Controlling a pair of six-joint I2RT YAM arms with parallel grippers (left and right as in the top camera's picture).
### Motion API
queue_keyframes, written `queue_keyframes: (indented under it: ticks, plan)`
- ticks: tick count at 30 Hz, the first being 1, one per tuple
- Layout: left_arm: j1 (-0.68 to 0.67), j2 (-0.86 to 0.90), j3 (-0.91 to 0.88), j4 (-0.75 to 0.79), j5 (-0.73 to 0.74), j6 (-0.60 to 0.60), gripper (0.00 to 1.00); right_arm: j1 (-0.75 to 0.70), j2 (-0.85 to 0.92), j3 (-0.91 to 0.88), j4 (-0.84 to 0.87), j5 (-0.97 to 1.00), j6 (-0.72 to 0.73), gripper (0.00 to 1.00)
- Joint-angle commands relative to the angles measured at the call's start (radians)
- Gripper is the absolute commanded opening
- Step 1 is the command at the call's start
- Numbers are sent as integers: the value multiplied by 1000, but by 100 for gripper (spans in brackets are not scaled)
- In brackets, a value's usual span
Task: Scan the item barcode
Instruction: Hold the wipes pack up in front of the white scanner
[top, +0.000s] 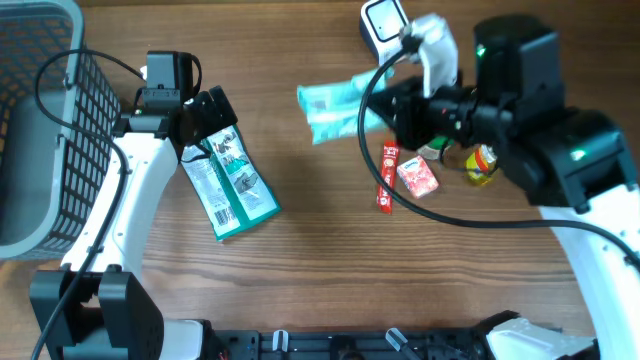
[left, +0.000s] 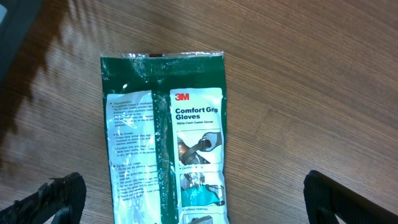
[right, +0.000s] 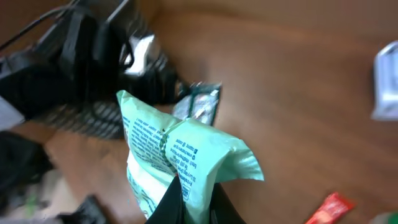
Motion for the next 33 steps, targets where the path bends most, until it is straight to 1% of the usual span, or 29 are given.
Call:
queue_keyframes:
  ticks: [1, 3, 7, 10, 11, 13, 15, 18, 21, 24, 26, 29, 33]
  plan:
    - [2, 2, 3, 1, -9, 4, 100, 0, 76, 32, 15, 248, -201, 4]
    - [2, 2, 3, 1, -9, 4, 100, 0, 123, 31, 55, 391, -246, 4]
    - [2, 2, 3, 1, -9, 4, 100, 0, 261, 31, 156, 580, -320, 4]
    - [2, 2, 3, 1, -9, 4, 100, 0, 372, 31, 259, 734, -322, 4]
    - [2, 2, 3, 1, -9, 4, 100, 0, 446, 31, 341, 840, -332, 4]
    - [2, 2, 3, 1, -9, 4, 100, 5, 522, 31, 432, 924, -407, 4]
    - [2, 2, 3, 1, -9, 4, 100, 17, 588, 31, 531, 1030, -535, 4]
    - [2, 2, 3, 1, -9, 4, 100, 19, 692, 31, 732, 1204, -759, 4]
    - [2, 2, 3, 1, -9, 4, 100, 19, 762, 31, 873, 1272, -845, 4]
    - [2, 2, 3, 1, -9, 4, 100, 19, 802, 31, 984, 1261, -872, 4]
    - [2, 2, 3, 1, -9, 4, 100, 19, 821, 31, 1064, 1244, -930, 4]
    - [2, 2, 3, 1, -9, 4, 100, 19, 846, 31, 1086, 1176, -951, 4]
    - [2, 2, 3, 1, -9, 4, 100, 19, 896, 31, 1127, 1158, -979, 5]
